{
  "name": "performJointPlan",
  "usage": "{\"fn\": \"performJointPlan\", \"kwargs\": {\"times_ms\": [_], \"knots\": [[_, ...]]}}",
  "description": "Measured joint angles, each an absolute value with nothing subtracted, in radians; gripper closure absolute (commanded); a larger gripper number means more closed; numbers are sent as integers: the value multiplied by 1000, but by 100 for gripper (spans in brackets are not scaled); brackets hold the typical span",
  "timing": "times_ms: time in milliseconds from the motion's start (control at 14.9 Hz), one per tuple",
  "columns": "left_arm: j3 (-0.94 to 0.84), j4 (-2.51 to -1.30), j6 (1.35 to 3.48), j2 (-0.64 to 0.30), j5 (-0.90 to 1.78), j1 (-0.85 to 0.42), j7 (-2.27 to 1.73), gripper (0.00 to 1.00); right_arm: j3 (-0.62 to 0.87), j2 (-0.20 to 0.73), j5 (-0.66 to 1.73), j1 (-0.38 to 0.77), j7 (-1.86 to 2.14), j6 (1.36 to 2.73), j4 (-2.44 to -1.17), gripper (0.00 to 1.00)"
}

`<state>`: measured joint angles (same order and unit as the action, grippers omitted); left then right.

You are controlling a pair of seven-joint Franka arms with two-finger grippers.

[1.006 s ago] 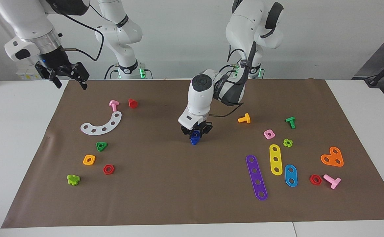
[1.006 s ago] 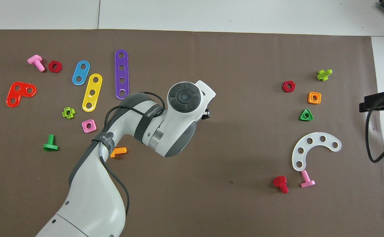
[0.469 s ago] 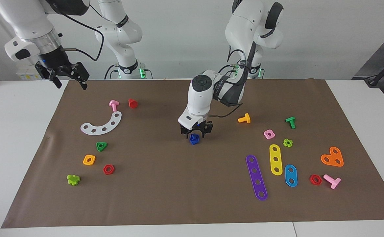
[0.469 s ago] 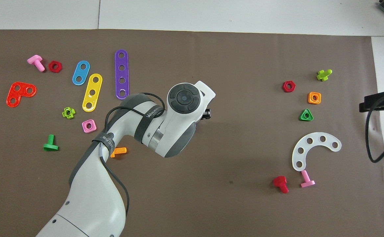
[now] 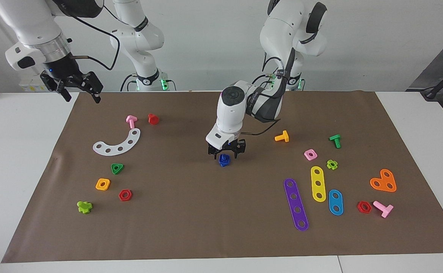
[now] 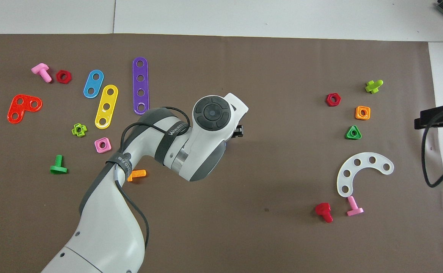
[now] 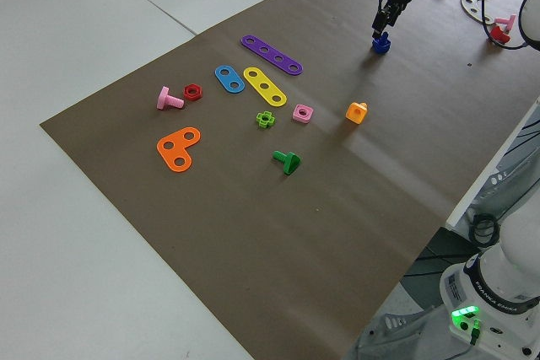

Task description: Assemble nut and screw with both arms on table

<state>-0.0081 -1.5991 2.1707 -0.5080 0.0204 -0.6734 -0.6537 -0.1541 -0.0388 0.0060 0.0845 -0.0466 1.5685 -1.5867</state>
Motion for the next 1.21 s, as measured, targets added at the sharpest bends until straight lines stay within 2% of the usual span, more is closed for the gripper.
{"fn": "performJointPlan", "kwargs": {"times_ms": [469,603,939,1207], "knots": [[13,-1606,2170,-479,20,-669,-640,1,-154,-39,6,85,-47,1569,-1587,0],[21,-1645,2169,-427,19,-643,-587,1,-154,-39,6,85,-47,1569,-1587,0],[25,-1781,2087,-219,19,-522,-444,1,-154,-39,6,85,-47,1569,-1587,0],[26,-1802,2012,-143,19,-450,-354,0,-154,-39,6,85,-47,1569,-1587,0]]}}
